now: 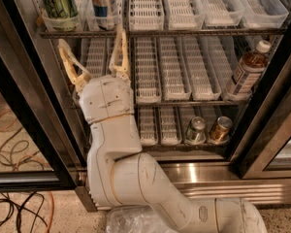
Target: Pick redbull can from top shelf of fridge
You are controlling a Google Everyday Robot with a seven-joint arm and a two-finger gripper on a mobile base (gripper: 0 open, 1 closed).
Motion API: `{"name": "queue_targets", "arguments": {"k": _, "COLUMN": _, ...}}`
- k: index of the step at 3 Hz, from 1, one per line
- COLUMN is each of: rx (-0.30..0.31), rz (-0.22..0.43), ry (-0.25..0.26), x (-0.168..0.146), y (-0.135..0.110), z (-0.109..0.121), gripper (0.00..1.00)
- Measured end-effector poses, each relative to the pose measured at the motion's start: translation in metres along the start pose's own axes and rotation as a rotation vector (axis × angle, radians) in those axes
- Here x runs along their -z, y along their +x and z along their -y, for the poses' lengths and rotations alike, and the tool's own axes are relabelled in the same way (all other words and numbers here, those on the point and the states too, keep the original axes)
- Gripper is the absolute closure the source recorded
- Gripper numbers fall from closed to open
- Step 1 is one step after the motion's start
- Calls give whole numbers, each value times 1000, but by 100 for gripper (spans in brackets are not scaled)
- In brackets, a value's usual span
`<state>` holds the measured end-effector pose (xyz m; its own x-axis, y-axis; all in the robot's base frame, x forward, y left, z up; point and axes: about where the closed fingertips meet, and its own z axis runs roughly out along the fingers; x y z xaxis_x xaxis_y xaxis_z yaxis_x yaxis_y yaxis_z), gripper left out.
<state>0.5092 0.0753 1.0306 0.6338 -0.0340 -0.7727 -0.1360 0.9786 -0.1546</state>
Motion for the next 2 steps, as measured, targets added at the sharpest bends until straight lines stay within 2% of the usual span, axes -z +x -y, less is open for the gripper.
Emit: {"name": "queue_targets", "arguments": {"k": 2, "rx": -1, "rz": 52, "ry": 21, "x": -25, "y": 1, "z": 0, "gripper": 28}}
